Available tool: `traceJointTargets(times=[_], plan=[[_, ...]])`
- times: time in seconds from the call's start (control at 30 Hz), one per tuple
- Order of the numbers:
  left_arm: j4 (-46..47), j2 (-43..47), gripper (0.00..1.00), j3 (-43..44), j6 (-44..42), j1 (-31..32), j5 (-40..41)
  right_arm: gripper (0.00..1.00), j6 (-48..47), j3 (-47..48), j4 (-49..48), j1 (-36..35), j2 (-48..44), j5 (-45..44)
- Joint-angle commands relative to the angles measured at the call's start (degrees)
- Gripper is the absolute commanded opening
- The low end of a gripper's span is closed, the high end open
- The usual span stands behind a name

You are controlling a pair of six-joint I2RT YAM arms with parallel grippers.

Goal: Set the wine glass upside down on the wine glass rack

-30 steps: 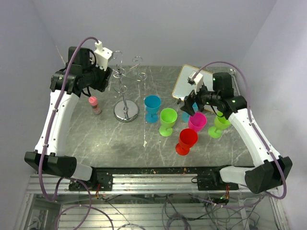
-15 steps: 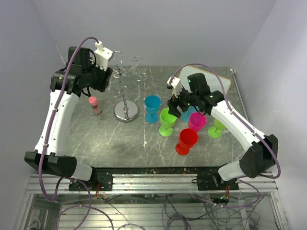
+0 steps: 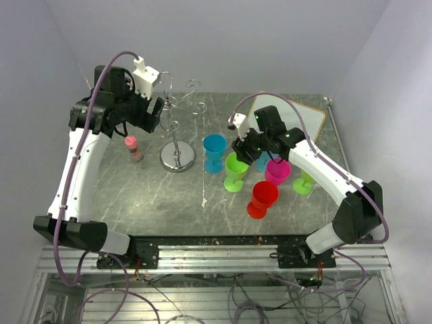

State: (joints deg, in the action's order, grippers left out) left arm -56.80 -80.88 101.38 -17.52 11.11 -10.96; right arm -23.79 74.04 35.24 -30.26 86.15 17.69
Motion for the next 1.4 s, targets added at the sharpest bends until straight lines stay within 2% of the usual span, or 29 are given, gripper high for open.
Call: traceJointTargets(times=[0.0, 0.3, 0.43, 0.5, 0.67, 0.8, 1.0, 1.23, 1.37], plan=[[1.4, 2.4, 0.96, 0.6, 0.3, 0.3, -2.3, 0.5, -0.1, -0.5, -0.2, -0.3, 0.5, -2.2], [1.4, 4.5, 0.99, 1.0, 0.4, -1.4, -1.9, 0.24, 1.0, -1.5, -0.8, -0.3, 2.0, 0.6], [1.9, 5.2, 0.99, 1.6, 1.8, -3.3, -3.6, 0.05, 0.3, -0.3, 0.5, -0.2, 1.4, 1.8], [3.1, 6.0, 0.99, 0.6, 2.8, -4.3, -4.5, 0.0, -0.4, 0.8, 2.4, -0.2, 0.5, 2.9], [7.3, 8.6, 0.99, -2.9, 6.7, -7.1, -4.0, 0.0, -2.2, 2.4, 6.1, 0.6, -4.8, 6.9], [8.1, 9.3, 0.99, -1.2, 10.0, -7.2, -1.6, 0.0, -2.9, 4.8, 7.5, 5.2, -10.7, 12.1], [12.7, 12.1, 0.99, -0.4, 14.4, -7.2, -6.5, 0.0, -1.7, 12.6, 8.6, 10.5, -16.6, 13.4], [16.0, 10.8, 0.99, 3.7, 21.0, -7.2, -13.0, 0.0, 4.3, 28.6, 4.4, 13.0, -13.4, 9.8], [24.3, 10.9, 1.0, 0.6, 26.0, -7.1, -23.6, 0.0, 8.8, 35.7, 0.3, 13.0, -9.7, 10.9]])
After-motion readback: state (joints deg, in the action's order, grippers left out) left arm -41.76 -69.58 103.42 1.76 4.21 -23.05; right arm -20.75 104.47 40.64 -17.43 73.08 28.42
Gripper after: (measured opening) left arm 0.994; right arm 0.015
